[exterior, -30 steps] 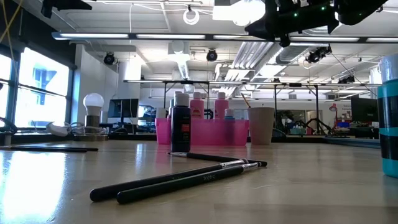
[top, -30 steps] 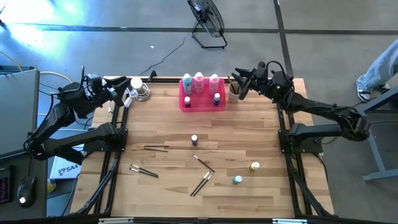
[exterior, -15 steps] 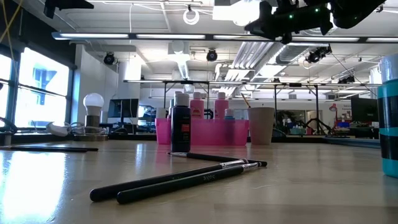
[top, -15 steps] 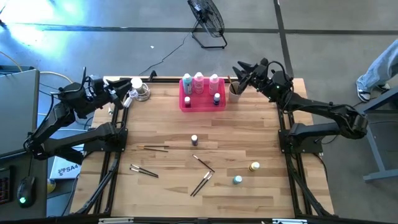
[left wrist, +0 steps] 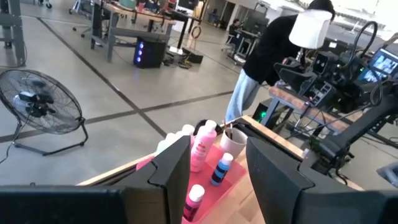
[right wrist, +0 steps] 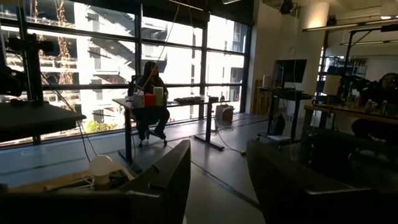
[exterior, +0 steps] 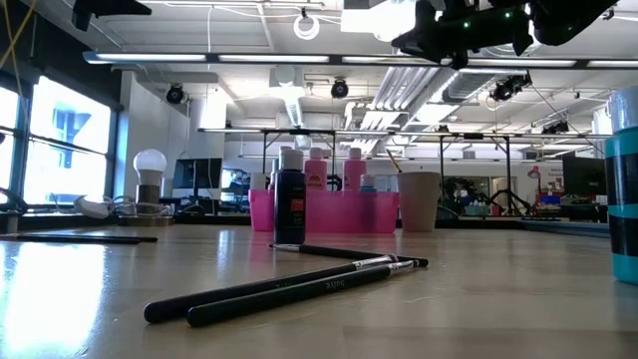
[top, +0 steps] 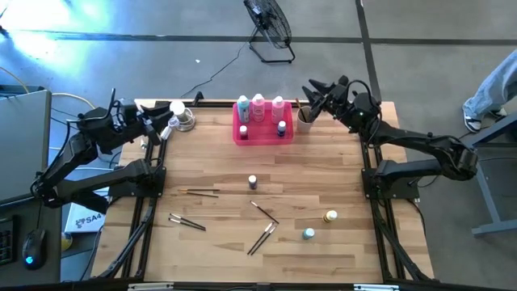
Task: Pick & Place Paint Supplies
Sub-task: Put the small purple paint bottle into the pink bin
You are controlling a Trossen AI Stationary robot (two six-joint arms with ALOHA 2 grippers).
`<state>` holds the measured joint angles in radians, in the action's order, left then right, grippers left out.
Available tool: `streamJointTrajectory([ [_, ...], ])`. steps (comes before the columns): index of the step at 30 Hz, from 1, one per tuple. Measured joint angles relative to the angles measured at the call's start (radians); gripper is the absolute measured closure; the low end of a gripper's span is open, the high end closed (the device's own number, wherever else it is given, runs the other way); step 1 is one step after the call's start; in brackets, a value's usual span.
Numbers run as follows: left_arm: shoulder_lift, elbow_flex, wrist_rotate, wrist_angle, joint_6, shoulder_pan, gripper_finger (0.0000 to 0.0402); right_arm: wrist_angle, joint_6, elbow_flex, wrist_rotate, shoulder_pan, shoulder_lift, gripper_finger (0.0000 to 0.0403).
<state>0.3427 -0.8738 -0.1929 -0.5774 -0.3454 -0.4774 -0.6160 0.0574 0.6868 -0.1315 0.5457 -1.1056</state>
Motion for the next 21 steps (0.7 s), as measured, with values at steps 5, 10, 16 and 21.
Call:
streamJointTrajectory([
  [5, 0.0, 0.0, -0.013, 0.002, 0.003, 0.0, 0.0249, -0.059, -0.003, 0.0, -0.029, -0.019, 0.012, 0.0253],
  [10, 0.0, 0.0, -0.026, 0.001, 0.027, 0.0, 0.0249, -0.131, -0.022, 0.008, 0.11, -0.024, 0.012, 0.0253],
  [16, 0.0, 0.0, 0.077, -0.001, 0.026, 0.0, 0.0249, -0.07, -0.055, 0.085, 0.18, -0.088, -0.006, 0.0255],
  [21, 0.0, 0.0, 0.153, -0.001, 0.0, 0.0, 0.0249, 0.059, -0.053, 0.21, 0.16, -0.177, -0.071, 0.0255],
])
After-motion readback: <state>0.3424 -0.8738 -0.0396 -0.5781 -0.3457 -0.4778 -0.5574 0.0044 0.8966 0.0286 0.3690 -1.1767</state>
